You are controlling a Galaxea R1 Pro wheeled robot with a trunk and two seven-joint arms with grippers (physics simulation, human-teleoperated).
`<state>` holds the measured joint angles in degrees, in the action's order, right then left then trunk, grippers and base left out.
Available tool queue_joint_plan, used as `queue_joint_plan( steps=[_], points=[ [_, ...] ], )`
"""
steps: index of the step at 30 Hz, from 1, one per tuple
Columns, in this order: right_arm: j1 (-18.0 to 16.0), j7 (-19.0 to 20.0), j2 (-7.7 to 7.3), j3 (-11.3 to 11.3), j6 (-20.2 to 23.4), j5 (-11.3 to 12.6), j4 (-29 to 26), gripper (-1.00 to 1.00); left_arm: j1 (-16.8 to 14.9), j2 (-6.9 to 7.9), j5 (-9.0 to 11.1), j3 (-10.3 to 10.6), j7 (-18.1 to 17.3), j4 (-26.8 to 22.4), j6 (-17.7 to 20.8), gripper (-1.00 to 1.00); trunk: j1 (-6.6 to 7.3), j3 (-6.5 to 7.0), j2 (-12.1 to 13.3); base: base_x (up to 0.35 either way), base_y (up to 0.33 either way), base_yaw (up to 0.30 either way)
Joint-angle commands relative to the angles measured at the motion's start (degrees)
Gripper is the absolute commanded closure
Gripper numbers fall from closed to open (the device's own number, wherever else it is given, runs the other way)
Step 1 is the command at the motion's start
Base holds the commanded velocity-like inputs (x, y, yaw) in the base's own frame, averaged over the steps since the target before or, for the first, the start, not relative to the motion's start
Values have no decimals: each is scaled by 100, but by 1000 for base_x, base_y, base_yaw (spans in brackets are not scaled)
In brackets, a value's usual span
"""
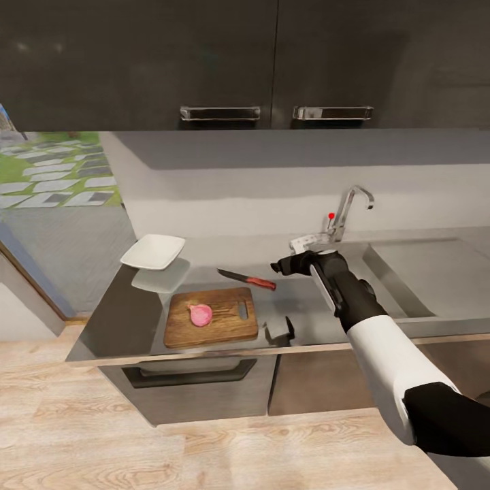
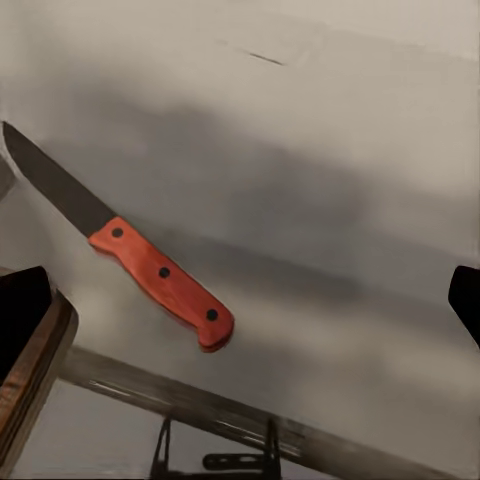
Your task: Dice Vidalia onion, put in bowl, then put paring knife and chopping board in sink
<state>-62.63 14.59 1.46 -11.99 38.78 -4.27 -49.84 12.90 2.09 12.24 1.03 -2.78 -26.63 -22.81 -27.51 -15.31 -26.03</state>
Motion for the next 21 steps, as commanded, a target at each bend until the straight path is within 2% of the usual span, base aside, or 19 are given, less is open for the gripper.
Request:
queue_joint_plan(
  steps=[1, 5, 12, 21],
  points=[
    [-4, 75, -13, -6, 24, -48, -4, -100, 2, 2, 59, 11, -29, -6, -4, -100, -3, -9, -10, 0, 0, 0],
    [-5, 349, -70, -19, 24, -55, 16, -100, 2, 2, 59, 11, -28, -1, -4, -100, -3, -9, -10, 0, 0, 0],
    [-6, 992, -284, -22, 16, -65, 35, -100, 2, 2, 59, 11, -26, 4, -4, -100, -3, -9, -10, 0, 0, 0],
    [-3, 1078, -332, -22, 7, -64, 36, -100, 2, 2, 55, 11, -20, 11, -4, -100, -3, -9, -10, 64, -78, 0]
  ],
)
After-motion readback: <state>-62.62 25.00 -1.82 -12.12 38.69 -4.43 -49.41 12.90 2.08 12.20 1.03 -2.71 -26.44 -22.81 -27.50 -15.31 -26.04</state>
